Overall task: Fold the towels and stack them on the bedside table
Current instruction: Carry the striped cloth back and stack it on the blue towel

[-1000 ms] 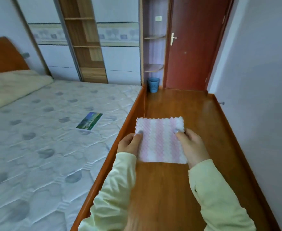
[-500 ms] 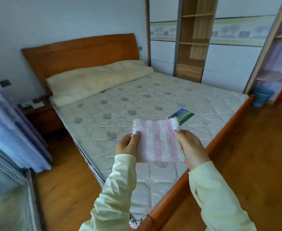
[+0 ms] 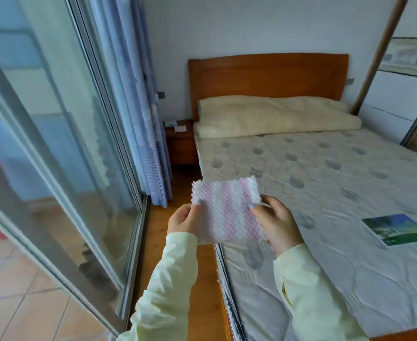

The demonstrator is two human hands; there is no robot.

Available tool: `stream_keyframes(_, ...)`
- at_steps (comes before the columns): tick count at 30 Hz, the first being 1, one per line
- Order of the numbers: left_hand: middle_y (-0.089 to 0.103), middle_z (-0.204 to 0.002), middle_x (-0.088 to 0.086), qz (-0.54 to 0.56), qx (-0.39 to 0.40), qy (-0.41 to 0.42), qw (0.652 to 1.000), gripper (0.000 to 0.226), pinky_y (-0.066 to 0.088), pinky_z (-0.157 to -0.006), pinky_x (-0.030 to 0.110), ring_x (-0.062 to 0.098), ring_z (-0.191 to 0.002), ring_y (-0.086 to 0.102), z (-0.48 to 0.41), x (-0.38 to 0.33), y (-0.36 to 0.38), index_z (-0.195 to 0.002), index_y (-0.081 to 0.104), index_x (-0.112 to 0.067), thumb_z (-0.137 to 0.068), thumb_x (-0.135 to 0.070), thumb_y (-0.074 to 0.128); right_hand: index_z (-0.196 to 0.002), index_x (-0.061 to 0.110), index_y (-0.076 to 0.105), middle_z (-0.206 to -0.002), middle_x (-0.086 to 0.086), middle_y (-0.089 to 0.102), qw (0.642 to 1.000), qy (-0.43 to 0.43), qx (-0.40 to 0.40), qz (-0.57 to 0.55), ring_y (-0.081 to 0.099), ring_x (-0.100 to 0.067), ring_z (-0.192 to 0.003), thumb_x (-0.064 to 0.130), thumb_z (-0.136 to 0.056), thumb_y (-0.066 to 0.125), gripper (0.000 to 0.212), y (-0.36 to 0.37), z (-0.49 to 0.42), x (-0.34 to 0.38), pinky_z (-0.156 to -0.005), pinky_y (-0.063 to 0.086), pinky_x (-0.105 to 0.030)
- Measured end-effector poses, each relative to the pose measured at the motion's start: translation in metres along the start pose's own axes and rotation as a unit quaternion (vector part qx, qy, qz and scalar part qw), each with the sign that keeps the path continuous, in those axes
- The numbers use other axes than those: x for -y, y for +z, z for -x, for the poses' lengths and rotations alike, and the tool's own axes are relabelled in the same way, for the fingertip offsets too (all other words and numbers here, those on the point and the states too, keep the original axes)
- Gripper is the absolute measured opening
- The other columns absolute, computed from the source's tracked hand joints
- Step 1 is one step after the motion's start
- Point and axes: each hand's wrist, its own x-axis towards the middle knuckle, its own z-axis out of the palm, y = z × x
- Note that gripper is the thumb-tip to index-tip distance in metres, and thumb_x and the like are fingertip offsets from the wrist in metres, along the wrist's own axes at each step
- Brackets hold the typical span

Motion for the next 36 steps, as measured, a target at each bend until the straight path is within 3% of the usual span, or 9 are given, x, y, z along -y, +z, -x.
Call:
stream_keyframes(6, 0.044, -0.064, -0.005, 0.002, -0.058, -0.016, 0.998, 0.029, 0.032, -0.059, 0.019, 0.011, -0.065, 0.039, -0.014, 0.008, -0.03, -0.063, 0.053, -0.02, -0.092, -0.018, 0.05, -0.112, 0.014, 0.059, -0.105, -0.002, 0.065, 0.998, 0.002, 0.067, 0.001, 0.062, -0.016, -0.095, 0.017, -0.088, 0.057, 0.023, 0.038, -0.013, -0.007, -0.072, 0.049, -0.028)
stream_keyframes(9, 0.047, -0.067, -0.007, 0.008, -0.079, -0.016, 0.997, 0.028, 0.033, -0.06, 0.017, 0.01, -0.069, 0.043, -0.029, 0.013, -0.044, -0.065, 0.055, -0.022, -0.092, -0.016, 0.05, -0.112, 0.015, 0.059, -0.11, -0.003, 0.065, 0.997, 0.004, 0.08, 0.004, 0.062, -0.02, -0.102, 0.018, -0.089, 0.057, 0.023, 0.057, -0.025, -0.011, -0.087, 0.051, -0.036)
stream_keyframes(13, 0.052, -0.071, -0.008, 0.014, -0.097, -0.029, 0.995, 0.024, 0.037, -0.064, 0.018, 0.013, -0.076, 0.046, -0.063, 0.02, -0.057, -0.069, 0.057, -0.023, -0.091, -0.017, 0.051, -0.112, 0.017, 0.059, -0.112, -0.003, 0.065, 0.996, 0.009, 0.087, 0.019, 0.06, -0.022, -0.105, 0.023, -0.088, 0.057, 0.024, 0.085, -0.05, -0.018, -0.093, 0.05, -0.044)
stream_keyframes(20, 0.052, -0.07, -0.006, 0.018, -0.091, -0.029, 0.995, 0.025, 0.041, -0.072, 0.027, 0.014, -0.076, 0.047, -0.164, 0.012, -0.074, -0.067, 0.057, -0.025, -0.091, -0.022, 0.053, -0.115, 0.016, 0.059, -0.116, -0.005, 0.064, 0.997, 0.008, 0.076, 0.016, 0.06, -0.025, -0.108, 0.025, -0.087, 0.06, 0.03, 0.153, -0.129, -0.021, -0.095, 0.049, -0.05)
stream_keyframes(25, 0.045, -0.065, -0.007, -0.003, -0.085, -0.016, 0.996, 0.029, 0.033, -0.058, 0.017, 0.007, -0.061, 0.04, -0.248, -0.008, -0.086, -0.062, 0.052, -0.024, -0.091, -0.022, 0.053, -0.114, 0.016, 0.06, -0.115, -0.003, 0.064, 0.999, 0.01, 0.052, 0.002, 0.059, -0.023, -0.108, 0.023, -0.087, 0.059, 0.028, 0.207, -0.191, -0.011, -0.096, 0.048, -0.045)
stream_keyframes(31, 0.042, -0.064, -0.007, -0.02, -0.056, -0.014, 0.998, 0.03, 0.033, -0.053, 0.013, 0.006, -0.059, 0.037, -0.333, -0.025, -0.088, -0.062, 0.052, -0.022, -0.092, -0.024, 0.051, -0.113, 0.016, 0.061, -0.113, -0.003, 0.065, 1.0, 0.007, 0.017, -0.004, 0.06, -0.021, -0.105, 0.021, -0.087, 0.058, 0.026, 0.25, -0.259, 0.001, -0.09, 0.048, -0.038)
stream_keyframes(36, 0.047, -0.067, -0.009, -0.026, -0.043, -0.013, 0.999, 0.029, 0.033, -0.06, 0.015, 0.003, -0.063, 0.041, -0.407, -0.033, -0.08, -0.063, 0.052, -0.026, -0.092, -0.024, 0.05, -0.111, 0.016, 0.061, -0.112, -0.003, 0.064, 1.0, 0.005, 0.01, 0.006, 0.059, -0.023, -0.105, 0.024, -0.087, 0.058, 0.025, 0.278, -0.323, 0.003, -0.09, 0.05, -0.041)
